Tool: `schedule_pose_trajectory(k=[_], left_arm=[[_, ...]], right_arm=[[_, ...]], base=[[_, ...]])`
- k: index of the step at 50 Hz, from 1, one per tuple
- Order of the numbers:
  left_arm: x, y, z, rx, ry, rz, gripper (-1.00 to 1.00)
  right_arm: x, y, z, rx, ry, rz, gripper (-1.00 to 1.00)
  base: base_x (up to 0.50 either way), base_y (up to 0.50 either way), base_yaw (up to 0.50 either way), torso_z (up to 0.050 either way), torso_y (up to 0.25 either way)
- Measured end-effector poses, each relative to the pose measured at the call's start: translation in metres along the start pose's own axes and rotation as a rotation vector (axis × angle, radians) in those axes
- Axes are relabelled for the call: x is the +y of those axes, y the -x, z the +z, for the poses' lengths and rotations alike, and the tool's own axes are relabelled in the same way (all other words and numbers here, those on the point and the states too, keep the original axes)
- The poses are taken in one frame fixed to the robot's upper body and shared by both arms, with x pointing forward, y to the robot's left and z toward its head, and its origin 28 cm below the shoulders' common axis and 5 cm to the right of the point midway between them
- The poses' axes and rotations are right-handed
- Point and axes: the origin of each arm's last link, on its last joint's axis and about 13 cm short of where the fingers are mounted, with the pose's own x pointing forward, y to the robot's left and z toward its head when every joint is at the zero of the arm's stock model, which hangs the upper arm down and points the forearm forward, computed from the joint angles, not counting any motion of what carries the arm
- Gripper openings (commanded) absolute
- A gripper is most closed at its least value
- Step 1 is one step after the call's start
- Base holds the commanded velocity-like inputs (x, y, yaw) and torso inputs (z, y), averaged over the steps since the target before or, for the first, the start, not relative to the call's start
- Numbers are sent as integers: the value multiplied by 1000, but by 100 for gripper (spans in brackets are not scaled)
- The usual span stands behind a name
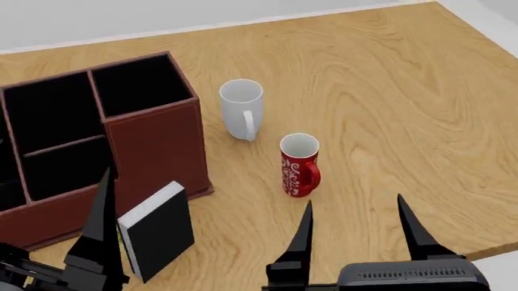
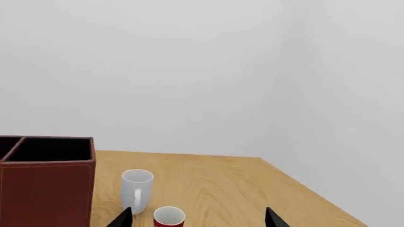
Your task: Pick up the book and place it in the right compartment of the caddy.
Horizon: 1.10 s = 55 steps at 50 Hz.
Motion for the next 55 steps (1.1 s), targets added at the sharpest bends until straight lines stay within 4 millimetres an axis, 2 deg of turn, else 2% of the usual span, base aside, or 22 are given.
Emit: schedule_pose_trajectory(k=[17,45,55], left_arm=[[0,0,2,0,-13,-7,100],[-2,0,-1,5,-16,-12,100],[-2,0,-1,6,-18,-12,100]], right_arm=[[4,0,1,-13,26,37,100],[2,2,2,-52,3,70,100],[3,0,2,-33,17,48,100]], base=[[418,323,0,0,0],[482,-134,0,0,1],[12,-4,-20,0,1]])
